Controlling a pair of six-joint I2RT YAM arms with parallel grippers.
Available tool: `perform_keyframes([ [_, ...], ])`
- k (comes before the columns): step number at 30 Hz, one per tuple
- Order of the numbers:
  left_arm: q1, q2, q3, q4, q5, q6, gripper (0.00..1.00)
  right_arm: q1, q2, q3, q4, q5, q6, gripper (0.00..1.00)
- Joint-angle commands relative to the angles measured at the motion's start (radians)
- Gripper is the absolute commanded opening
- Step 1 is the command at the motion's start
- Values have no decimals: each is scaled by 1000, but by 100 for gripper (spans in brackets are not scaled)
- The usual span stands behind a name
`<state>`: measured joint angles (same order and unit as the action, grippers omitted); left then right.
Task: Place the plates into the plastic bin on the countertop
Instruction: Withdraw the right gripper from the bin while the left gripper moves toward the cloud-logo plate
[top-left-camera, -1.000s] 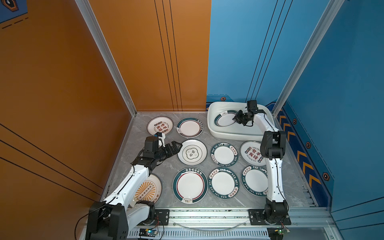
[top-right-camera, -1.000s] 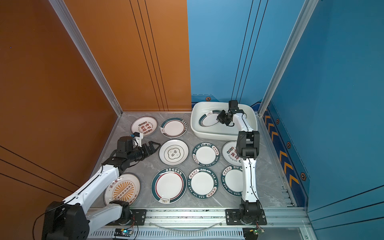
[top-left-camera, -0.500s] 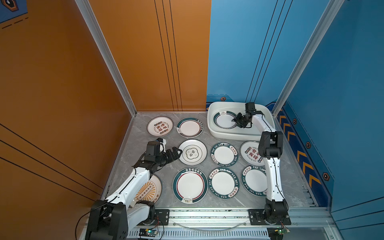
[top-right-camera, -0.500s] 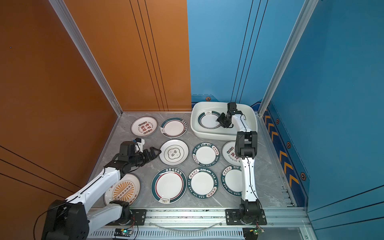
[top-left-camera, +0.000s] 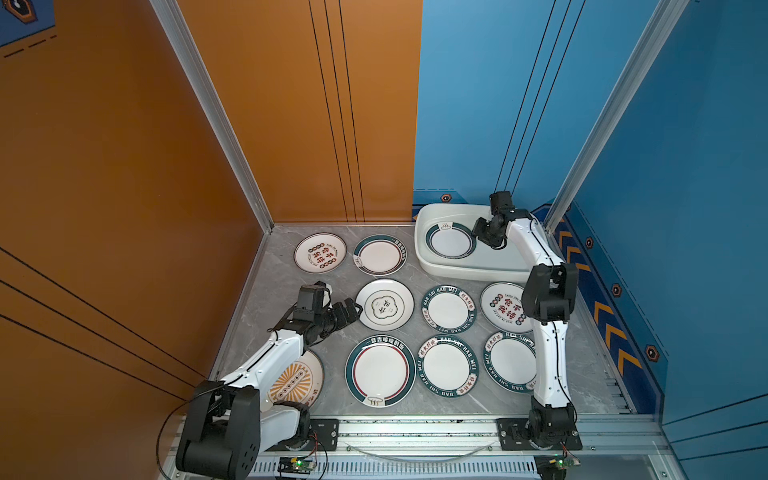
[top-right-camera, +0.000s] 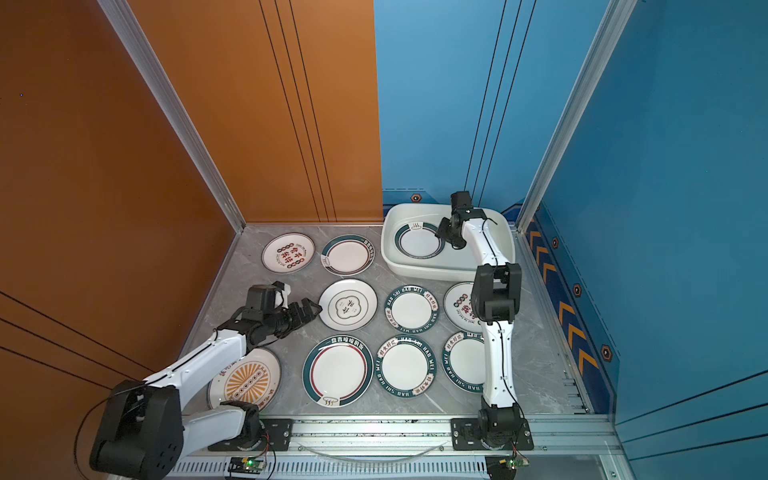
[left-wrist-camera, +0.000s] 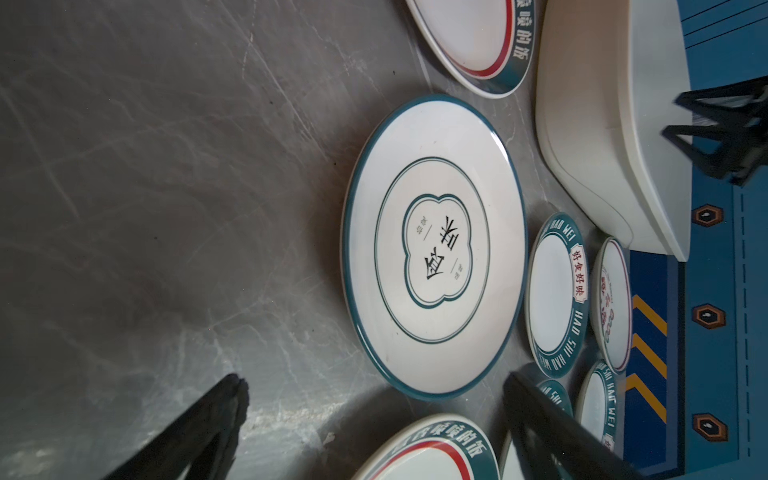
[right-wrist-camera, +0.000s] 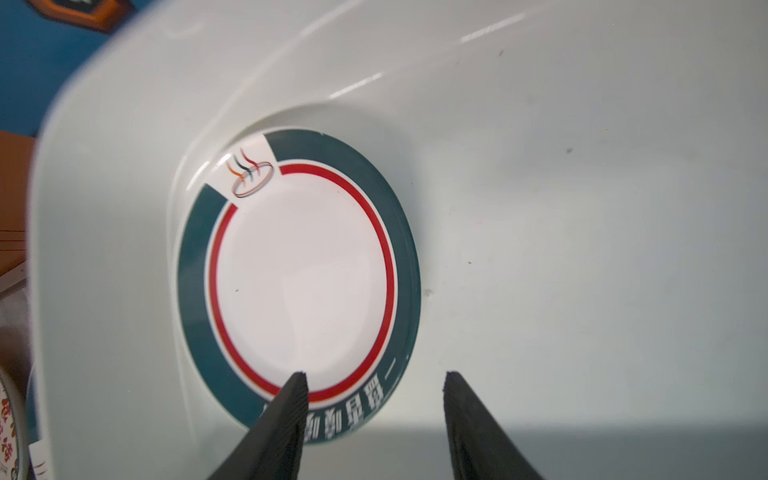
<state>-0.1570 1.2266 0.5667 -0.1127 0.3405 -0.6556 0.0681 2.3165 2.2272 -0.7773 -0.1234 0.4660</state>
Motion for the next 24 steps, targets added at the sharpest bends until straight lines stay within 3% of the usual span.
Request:
perform_keyframes([
  [1, -11, 34, 18, 45, -24, -19, 100, -5, -194, -99, -30, 69, -93, 55],
  [8, -27, 131, 21, 131, -33, -53, 96, -43, -533, -509, 116, -111, -64, 55],
  [14, -50, 245, 36, 216, -4, -79, 88, -45, -693, -730, 147, -187, -60, 55],
  [20, -65, 330, 33, 294, 10, -105, 60, -47, -793, -872, 182, -210, -43, 54],
  [24, -68, 360, 24, 312, -15, -108, 49, -48, -830, -918, 187, -217, -41, 54],
])
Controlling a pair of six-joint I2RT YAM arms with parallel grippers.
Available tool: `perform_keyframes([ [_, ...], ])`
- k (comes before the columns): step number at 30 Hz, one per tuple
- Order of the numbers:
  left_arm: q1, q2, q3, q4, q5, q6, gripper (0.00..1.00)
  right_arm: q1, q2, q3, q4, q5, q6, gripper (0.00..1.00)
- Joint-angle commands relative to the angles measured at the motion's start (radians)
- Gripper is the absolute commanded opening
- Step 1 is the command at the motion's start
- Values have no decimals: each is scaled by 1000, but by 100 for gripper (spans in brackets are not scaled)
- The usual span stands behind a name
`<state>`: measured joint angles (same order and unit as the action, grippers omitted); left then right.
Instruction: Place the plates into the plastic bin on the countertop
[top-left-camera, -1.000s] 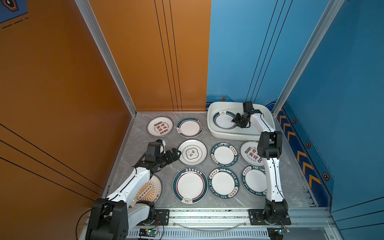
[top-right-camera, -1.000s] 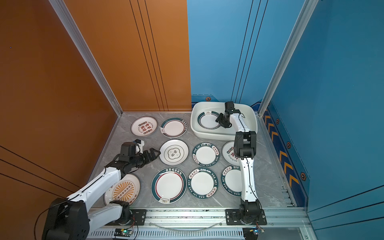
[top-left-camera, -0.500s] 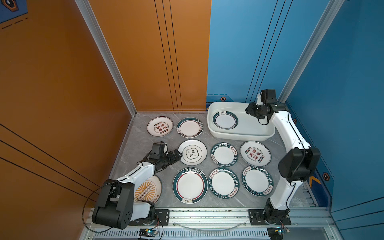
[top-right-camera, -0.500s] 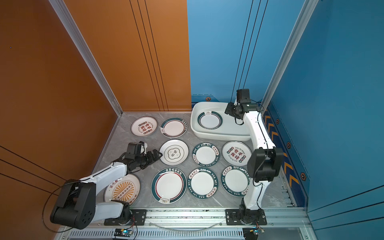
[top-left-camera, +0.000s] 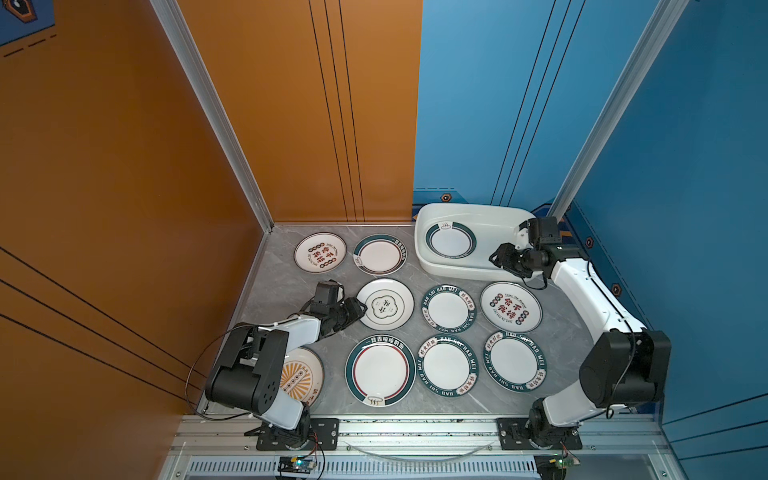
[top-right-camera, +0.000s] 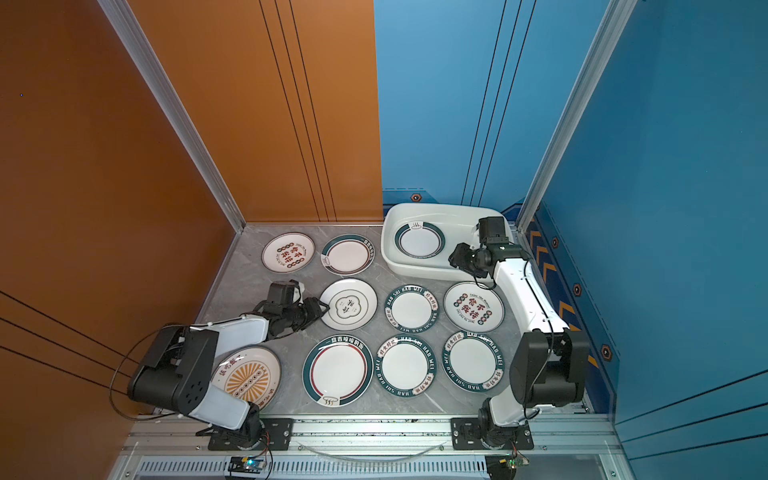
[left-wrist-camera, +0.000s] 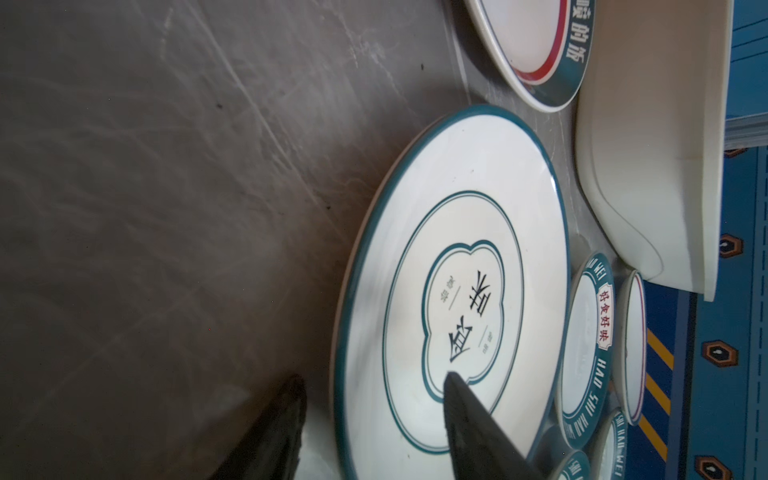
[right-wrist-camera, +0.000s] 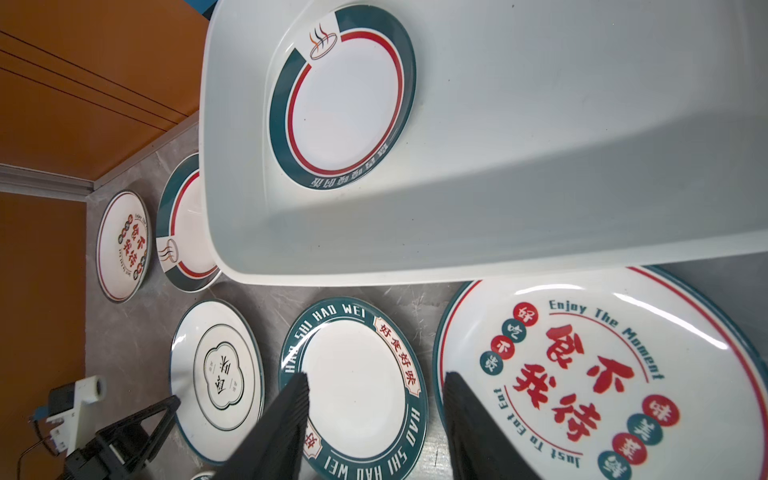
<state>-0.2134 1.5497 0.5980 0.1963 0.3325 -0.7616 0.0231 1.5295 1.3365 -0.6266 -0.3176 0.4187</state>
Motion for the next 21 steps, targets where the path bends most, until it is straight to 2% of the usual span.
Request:
perform_keyframes([
  [1, -13, 44, -10, 8, -8, -2, 47, -3, -48, -32, 36, -26, 6, 54],
  [14, -15, 136, -11, 85, 7, -19, 24, 0, -134, -167, 53, -44, 14, 54],
  [19, -8, 128, -14, 87, 26, -15, 7, 3, -163, -208, 61, -66, 18, 54],
  [21, -4, 122, -17, 89, 35, -16, 4, 6, -176, -230, 75, -92, 19, 54],
])
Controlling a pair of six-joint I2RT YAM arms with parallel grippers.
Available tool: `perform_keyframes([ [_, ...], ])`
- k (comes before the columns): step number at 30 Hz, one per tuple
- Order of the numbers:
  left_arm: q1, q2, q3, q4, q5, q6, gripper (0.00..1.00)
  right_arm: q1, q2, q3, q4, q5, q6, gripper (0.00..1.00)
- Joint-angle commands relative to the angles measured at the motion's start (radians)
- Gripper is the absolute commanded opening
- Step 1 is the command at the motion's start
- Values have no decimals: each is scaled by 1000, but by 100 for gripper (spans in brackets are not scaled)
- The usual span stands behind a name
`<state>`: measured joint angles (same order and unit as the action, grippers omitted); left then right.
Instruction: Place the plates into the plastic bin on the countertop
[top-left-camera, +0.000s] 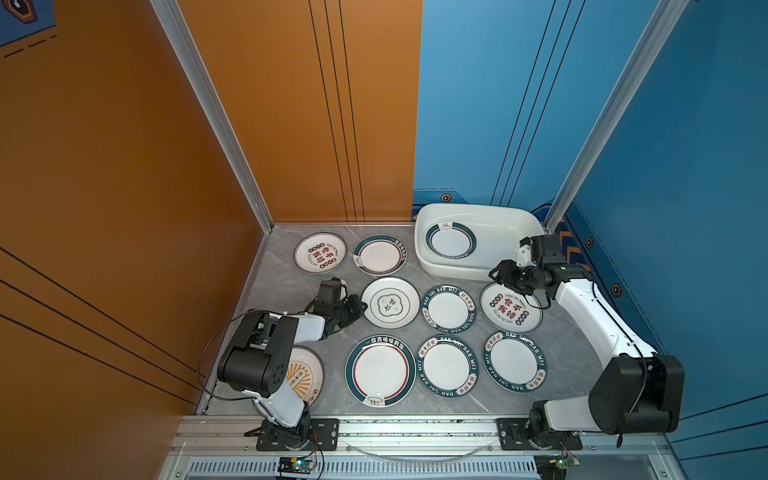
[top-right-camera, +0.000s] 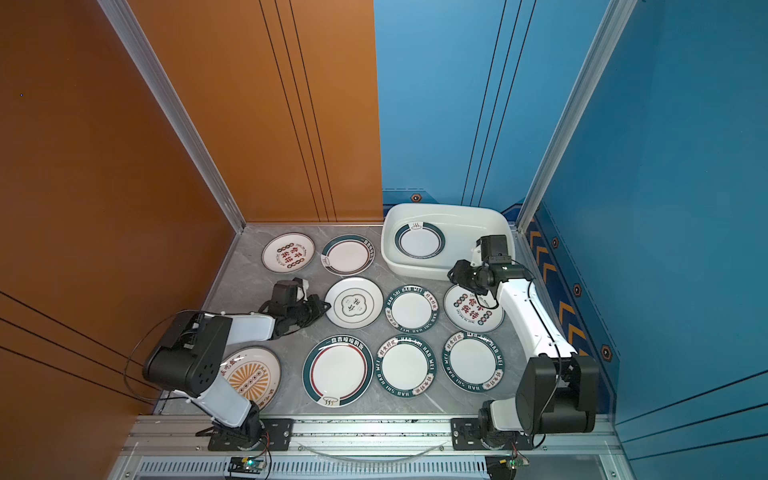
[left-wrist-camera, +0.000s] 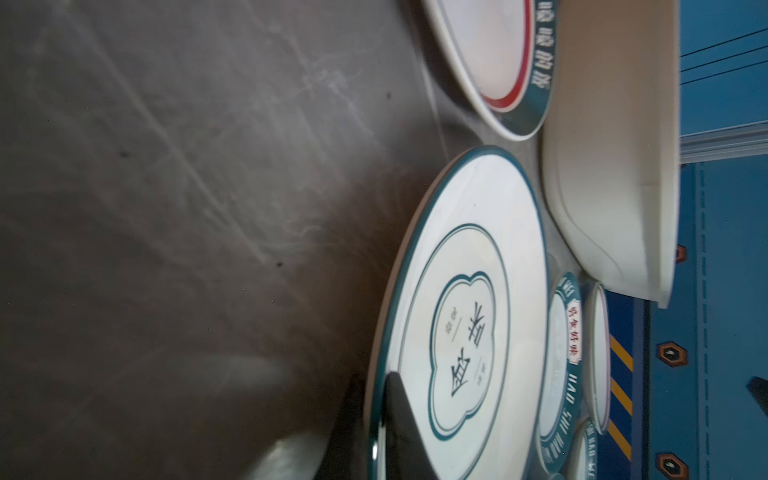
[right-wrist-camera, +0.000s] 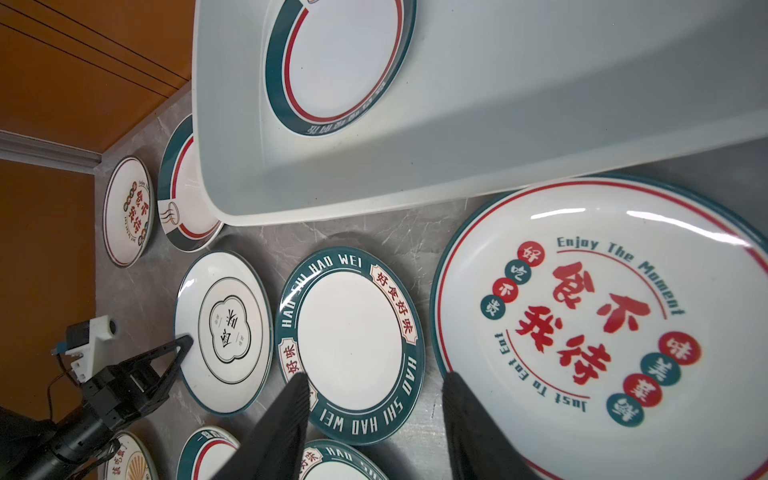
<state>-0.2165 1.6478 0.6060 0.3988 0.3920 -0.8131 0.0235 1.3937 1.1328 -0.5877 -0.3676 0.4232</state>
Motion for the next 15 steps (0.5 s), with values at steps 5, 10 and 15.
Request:
perform_keyframes([
  [5, 15, -14, -41, -115, -3, 31, 0, 11, -69, -78, 81, -131, 17, 55],
  [10, 39, -93, -45, -165, 21, 33, 0, 20, -108, -157, 189, -234, 55, 61],
  [15, 69, -206, -25, -266, 48, 48, 0, 52, -101, -211, 302, -353, 107, 67],
])
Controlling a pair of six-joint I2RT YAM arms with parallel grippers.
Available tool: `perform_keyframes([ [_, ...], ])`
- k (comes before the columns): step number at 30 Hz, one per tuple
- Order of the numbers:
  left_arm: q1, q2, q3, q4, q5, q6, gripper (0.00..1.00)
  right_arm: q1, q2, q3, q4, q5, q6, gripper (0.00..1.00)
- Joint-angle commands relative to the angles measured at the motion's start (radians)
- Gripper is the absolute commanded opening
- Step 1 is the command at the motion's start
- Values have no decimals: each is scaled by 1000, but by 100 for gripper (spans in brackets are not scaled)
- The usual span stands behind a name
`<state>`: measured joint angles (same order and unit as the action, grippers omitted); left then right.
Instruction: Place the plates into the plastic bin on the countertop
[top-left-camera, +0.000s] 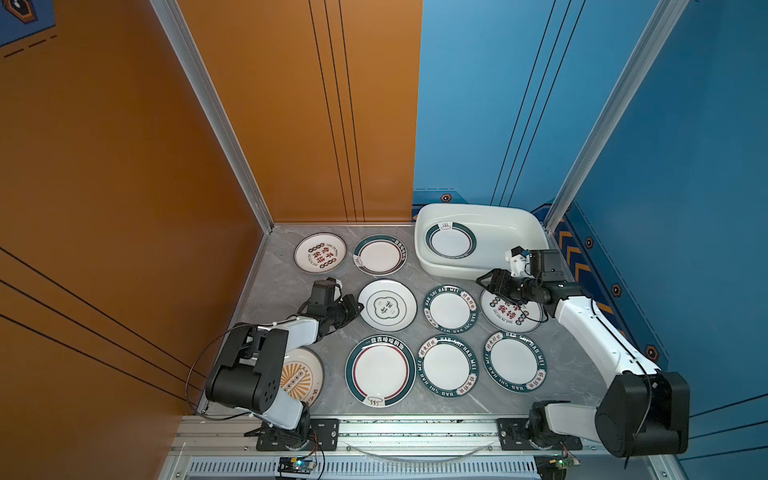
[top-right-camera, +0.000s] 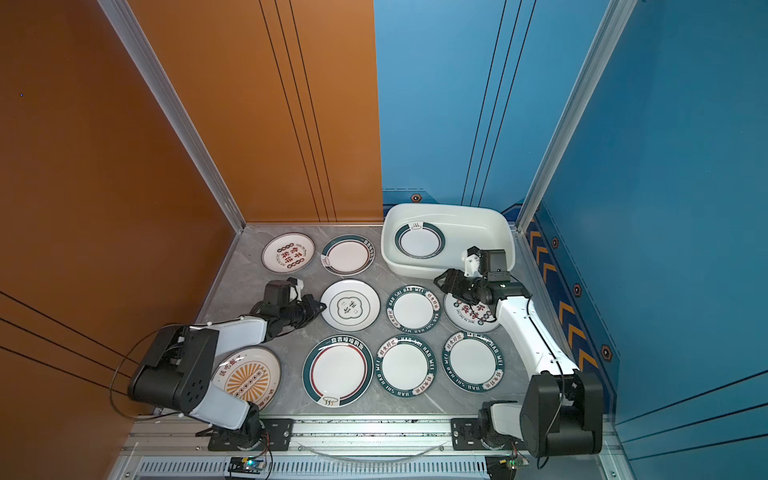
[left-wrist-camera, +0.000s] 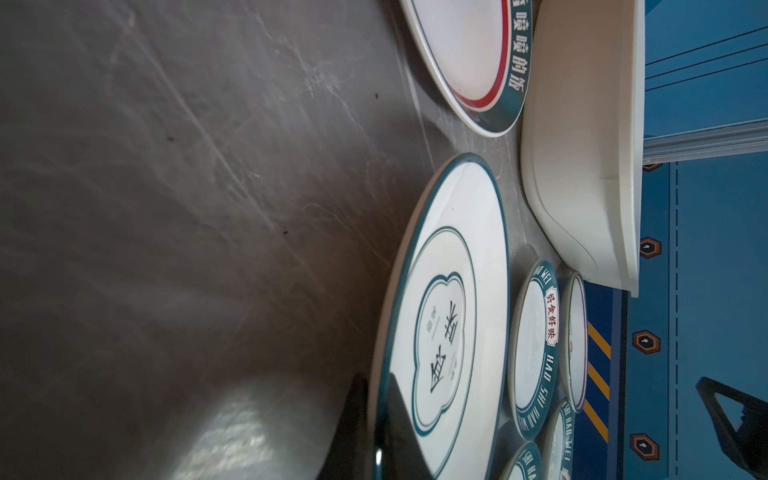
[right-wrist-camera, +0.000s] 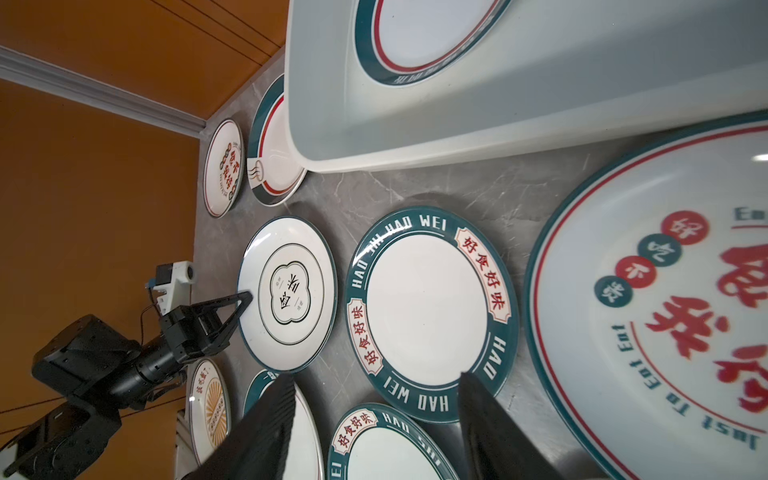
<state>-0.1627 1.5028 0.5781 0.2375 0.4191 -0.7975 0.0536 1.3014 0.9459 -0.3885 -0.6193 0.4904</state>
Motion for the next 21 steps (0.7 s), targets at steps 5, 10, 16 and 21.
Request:
perform_keyframes([
  [5, 41, -174, 43, -216, 76, 45, 0, 96, 20, -39, 171, -135, 69, 71],
  [10, 55, -253, 58, -229, 166, 0, 0, 173, 77, -26, 221, -136, 94, 71],
  [16, 45, -323, 80, -237, 209, -45, 0, 246, 150, -3, 281, -134, 126, 70],
  [21, 29, -345, 106, -239, 222, -66, 0, 280, 196, 6, 352, -139, 171, 69],
])
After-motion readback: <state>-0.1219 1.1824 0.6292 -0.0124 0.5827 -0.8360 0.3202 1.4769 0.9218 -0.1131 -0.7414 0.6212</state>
